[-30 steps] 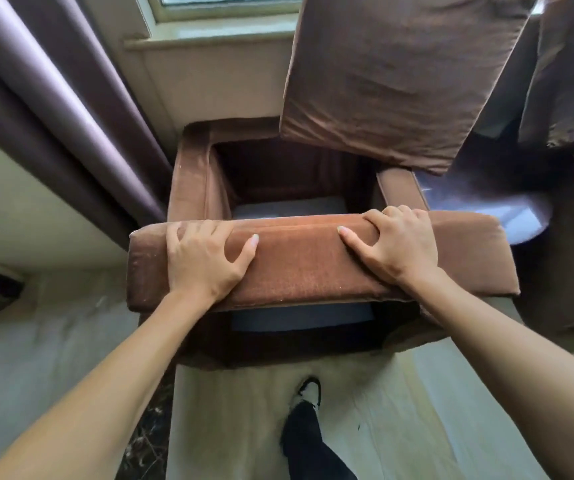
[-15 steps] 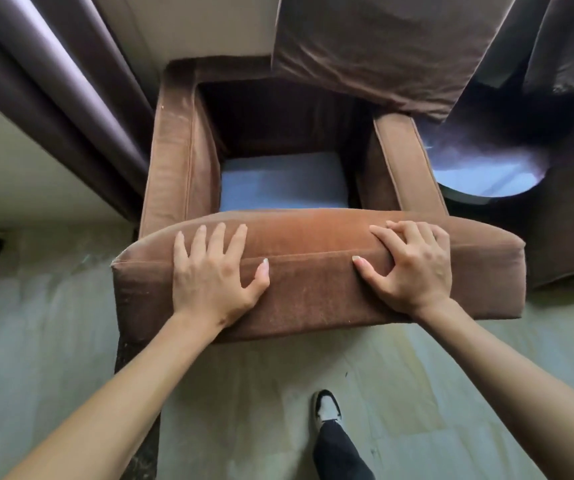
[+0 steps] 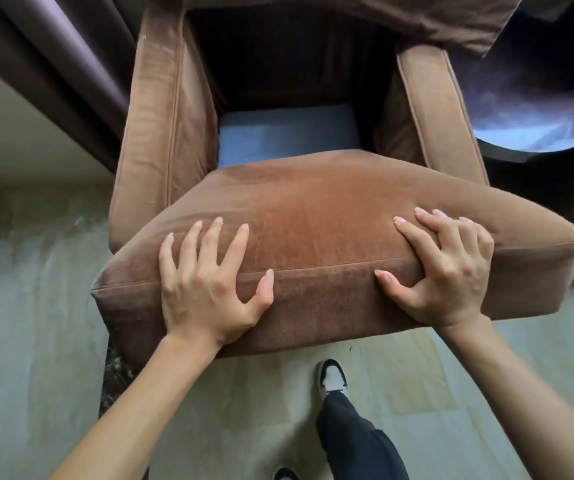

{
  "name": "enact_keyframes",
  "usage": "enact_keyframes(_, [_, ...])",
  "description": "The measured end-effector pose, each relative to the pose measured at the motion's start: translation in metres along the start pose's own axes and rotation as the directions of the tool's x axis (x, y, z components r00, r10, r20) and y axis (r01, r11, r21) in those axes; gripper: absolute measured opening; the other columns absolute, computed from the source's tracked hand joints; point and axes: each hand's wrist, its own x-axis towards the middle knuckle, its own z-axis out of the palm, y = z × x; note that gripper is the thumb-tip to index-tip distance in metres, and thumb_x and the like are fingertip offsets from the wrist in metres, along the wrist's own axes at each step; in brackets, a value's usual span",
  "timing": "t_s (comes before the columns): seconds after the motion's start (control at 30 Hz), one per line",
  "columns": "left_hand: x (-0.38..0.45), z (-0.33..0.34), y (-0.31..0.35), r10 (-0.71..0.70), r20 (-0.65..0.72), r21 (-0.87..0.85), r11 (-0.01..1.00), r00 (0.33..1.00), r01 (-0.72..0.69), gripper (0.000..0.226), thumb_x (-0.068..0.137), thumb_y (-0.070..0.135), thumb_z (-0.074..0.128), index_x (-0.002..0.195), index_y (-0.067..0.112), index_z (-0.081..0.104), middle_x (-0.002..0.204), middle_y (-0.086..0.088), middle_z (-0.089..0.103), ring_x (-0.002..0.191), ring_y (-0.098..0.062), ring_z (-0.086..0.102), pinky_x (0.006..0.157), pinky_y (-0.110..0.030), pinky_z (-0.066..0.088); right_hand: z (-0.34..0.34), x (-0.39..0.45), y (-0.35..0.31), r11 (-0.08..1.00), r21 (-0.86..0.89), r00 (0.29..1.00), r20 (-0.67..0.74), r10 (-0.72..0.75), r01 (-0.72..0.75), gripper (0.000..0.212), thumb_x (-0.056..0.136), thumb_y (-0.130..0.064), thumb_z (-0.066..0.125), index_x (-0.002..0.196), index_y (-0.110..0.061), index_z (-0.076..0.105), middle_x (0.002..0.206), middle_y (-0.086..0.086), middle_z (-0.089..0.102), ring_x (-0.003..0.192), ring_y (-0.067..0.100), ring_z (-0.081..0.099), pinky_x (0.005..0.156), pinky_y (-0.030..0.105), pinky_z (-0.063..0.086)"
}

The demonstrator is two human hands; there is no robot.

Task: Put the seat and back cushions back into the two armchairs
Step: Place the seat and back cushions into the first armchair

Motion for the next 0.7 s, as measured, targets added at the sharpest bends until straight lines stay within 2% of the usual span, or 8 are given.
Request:
enact_keyframes(0.2, [-0.032, 0.040, 0.004, -0.001, -0.094, -0.010, 1.000, 0.996, 0.000, 0.069, 0.092, 0.064, 0.034, 0.135, 0.020, 0.064, 0.146, -0.016, 0.056, 0.137, -0.039, 0.051, 0.113, -0.062, 0.030, 0.026, -0.047, 0.001, 1.000, 0.014, 0.999, -0.040, -0.027, 0.028, 0.077, 0.085, -0.076, 0.050, 0.127, -0.015, 0.069, 0.129, 0.020, 0.066, 0.121, 0.042, 0.061, 0.107, 0.055, 0.037])
enact_keyframes(0.43, [-0.110, 0.143, 0.005, 0.029, -0.166, 0.039, 0.999, 0.986, -0.022, 0.072, 0.089, 0.064, 0.037, 0.131, 0.014, 0.068, 0.145, -0.019, 0.056, 0.136, -0.039, 0.052, 0.109, -0.066, 0.033, 0.086, -0.139, -0.005, 0.998, 0.028, 0.997, -0.049, -0.053, 0.054, 0.084, 0.083, -0.084, 0.042, 0.131, -0.017, 0.061, 0.139, 0.018, 0.055, 0.127, 0.039, 0.054, 0.111, 0.053, 0.030])
enact_keyframes(0.6, [-0.149, 0.228, -0.009, 0.031, -0.282, 0.019, 0.999, 0.959, -0.027, 0.062, 0.093, 0.055, 0.038, 0.131, 0.015, 0.065, 0.144, -0.020, 0.057, 0.135, -0.039, 0.053, 0.110, -0.067, 0.033, 0.139, -0.209, -0.013, 0.998, 0.027, 0.995, -0.080, -0.052, 0.055, 0.084, 0.084, -0.084, 0.048, 0.134, -0.017, 0.058, 0.142, 0.018, 0.051, 0.131, 0.037, 0.049, 0.119, 0.045, 0.023])
enact_keyframes(0.7, [-0.158, 0.286, -0.029, -0.008, -0.308, -0.020, 1.000, 0.951, 0.002, 0.051, 0.099, 0.043, 0.039, 0.135, 0.014, 0.061, 0.148, -0.023, 0.051, 0.138, -0.040, 0.049, 0.113, -0.069, 0.028, 0.184, -0.253, -0.026, 0.998, 0.046, 0.998, -0.040, -0.047, 0.049, 0.084, 0.081, -0.084, 0.060, 0.135, -0.021, 0.057, 0.144, 0.014, 0.048, 0.132, 0.033, 0.048, 0.112, 0.048, 0.030])
